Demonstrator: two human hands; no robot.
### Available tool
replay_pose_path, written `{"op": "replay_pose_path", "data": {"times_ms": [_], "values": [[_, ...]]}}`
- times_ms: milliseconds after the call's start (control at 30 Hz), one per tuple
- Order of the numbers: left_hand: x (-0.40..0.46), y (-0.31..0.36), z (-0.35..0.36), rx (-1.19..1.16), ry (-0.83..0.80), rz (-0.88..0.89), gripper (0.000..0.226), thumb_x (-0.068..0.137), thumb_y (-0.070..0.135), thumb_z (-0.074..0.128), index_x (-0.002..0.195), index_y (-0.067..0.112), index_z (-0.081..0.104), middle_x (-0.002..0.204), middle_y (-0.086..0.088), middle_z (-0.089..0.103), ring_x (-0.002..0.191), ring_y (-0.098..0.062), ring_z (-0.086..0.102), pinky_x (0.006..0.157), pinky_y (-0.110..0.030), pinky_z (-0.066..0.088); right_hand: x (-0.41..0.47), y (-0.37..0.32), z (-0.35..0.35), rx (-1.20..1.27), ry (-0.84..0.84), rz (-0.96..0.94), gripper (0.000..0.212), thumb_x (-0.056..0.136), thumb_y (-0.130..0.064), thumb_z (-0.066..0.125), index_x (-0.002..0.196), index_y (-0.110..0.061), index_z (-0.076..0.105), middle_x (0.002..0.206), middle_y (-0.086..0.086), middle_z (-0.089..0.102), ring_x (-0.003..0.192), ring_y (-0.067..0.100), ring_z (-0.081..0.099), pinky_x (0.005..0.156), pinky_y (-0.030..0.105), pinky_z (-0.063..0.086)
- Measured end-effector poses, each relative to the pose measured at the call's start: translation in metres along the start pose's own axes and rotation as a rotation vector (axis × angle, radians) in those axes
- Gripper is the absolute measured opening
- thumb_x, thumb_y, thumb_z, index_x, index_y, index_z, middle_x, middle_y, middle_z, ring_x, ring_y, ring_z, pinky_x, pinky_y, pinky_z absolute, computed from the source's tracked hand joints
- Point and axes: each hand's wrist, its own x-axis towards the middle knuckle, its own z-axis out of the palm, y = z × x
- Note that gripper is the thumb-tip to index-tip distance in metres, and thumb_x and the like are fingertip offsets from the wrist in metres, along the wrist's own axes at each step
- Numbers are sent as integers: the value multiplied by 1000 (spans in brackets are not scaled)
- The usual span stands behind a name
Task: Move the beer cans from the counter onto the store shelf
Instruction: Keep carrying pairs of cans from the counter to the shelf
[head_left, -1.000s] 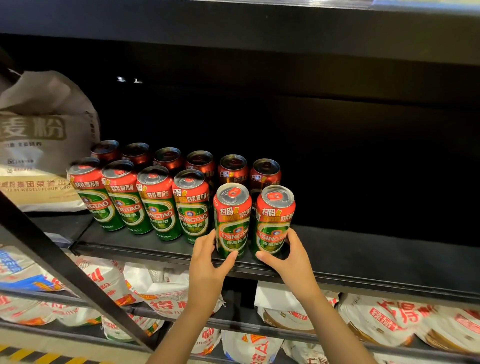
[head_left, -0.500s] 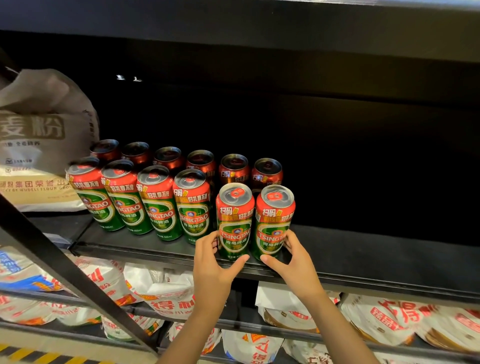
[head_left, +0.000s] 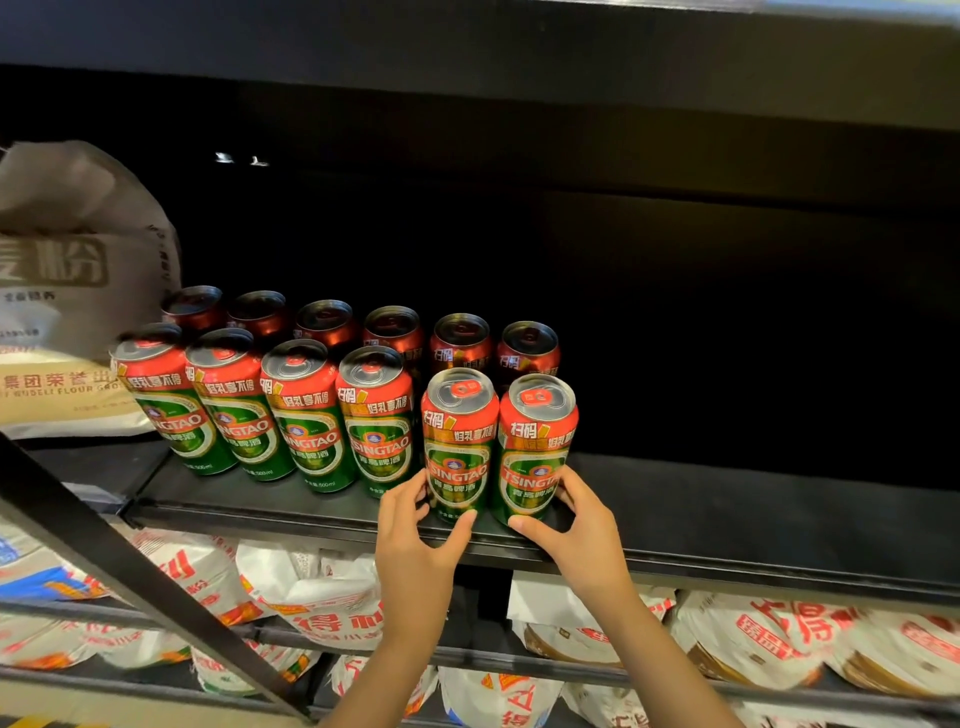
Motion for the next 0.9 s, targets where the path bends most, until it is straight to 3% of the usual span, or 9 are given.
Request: {"op": "replay_pose_path", "data": {"times_ms": [133,267,467,900], "values": [[0,-1,2,14,11,-21,60,74,31,73,128,14,51,116,5,54,105,-8,55,89,-14,46,0,-1,1,-19,5,-2,69,74,-25,79,135,-22,46,132,-9,55,120,5,49,99,23,41],[0,0,4,-12,43,-81,58,72,24,78,124,14,53,116,6,57,107,-11,57,89,-20,46,1,-1,3,-49,16,-12,69,74,-27,79,135,-22,47,132,-8,56,121,7,50,100,24,42],[3,1,5,31,57,-74,56,74,25,75,124,9,56,114,2,56,101,-7,57,84,-3,43,4,0,11,-72,45,-18,66,74,-30,78,132,-22,49,129,-9,57,119,5,50,95,17,40],[3,5,10,51,102,-124,53,73,23,78,120,12,55,110,6,53,94,-4,57,76,2,40,6,0,15,-55,56,-59,68,76,-34,76,136,-28,45,127,-15,58,117,2,51,99,24,44]]}}
